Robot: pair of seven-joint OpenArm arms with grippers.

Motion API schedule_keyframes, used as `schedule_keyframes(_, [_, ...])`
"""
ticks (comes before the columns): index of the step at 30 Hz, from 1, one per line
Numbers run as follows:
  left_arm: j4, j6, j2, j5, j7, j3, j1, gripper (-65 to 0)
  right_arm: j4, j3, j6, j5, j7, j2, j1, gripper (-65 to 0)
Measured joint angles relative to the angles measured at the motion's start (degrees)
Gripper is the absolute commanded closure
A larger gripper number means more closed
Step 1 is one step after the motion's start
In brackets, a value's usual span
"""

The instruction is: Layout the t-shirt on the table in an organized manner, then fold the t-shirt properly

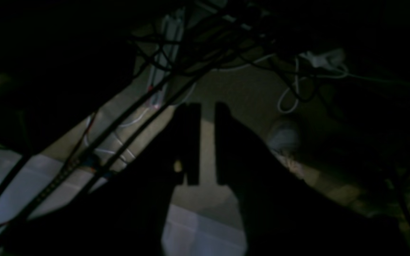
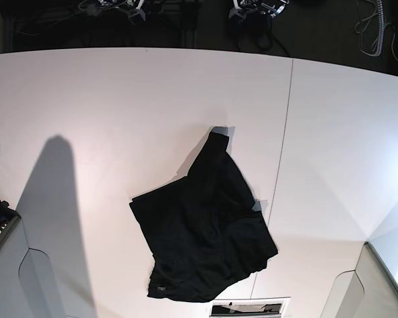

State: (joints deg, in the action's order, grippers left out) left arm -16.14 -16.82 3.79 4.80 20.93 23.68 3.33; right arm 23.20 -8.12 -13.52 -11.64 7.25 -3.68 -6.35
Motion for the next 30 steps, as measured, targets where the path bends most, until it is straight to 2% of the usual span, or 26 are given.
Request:
schedule_keyframes(4, [-0.2,-3.2,0.0,0.1,-1.3,0.0,1.4,-17.2,0.0,0.0,0.0,0.0,0.1,0.0,-1.3,-6.0])
schedule_keyframes(8, [-0.2,-3.2,0.0,0.0,-2.6,0.0,3.1,-17.2,0.2,0.0,-0.2,0.0,0.0,0.0,-2.9,-6.0])
schedule_keyframes(12, [-1.8,-3.2,0.2,-4.0,-2.7,0.0,4.4,-17.3,2.1,0.0,-0.2,0.0,0.1,-0.8,-5.6,-6.0])
schedule_keyframes(16, [-8.4,-3.4,1.2,-6.5,-0.3,0.0,7.2,-17.3,7.2,0.0,-0.4,0.0,0.2,-2.1,-9.7,-6.0])
schedule_keyframes(18, [-13.7,-3.4,2.3,-6.4,0.1,0.0,10.0,-17.3,10.6,0.0,-2.5,0.0,0.4,-3.2,-12.2,-5.9])
schedule_keyframes(21, [-22.6,-3.4,4.7,-6.5,0.3,0.0,14.9,-17.3,16.7,0.0,-8.0,-0.1,0.4,-5.4,-16.1,-6.0])
schedule_keyframes(25, [-36.1,-3.5,7.4,-6.6,0.6,0.0,21.3,-17.3,26.1,0.0,-15.8,5.7,0.4,-9.2,-21.7,-6.0])
schedule_keyframes(27, [-43.1,-3.7,8.8,-6.6,0.3,0.0,24.6,-17.3,31.3,-0.1,-16.6,9.6,0.5,-11.0,-25.0,-6.0])
schedule_keyframes(30, [-52.9,-1.6,11.6,-6.5,0.3,0.2,29.6,-17.3,40.1,-0.1,-16.5,12.8,0.6,-14.0,-30.4,-6.0])
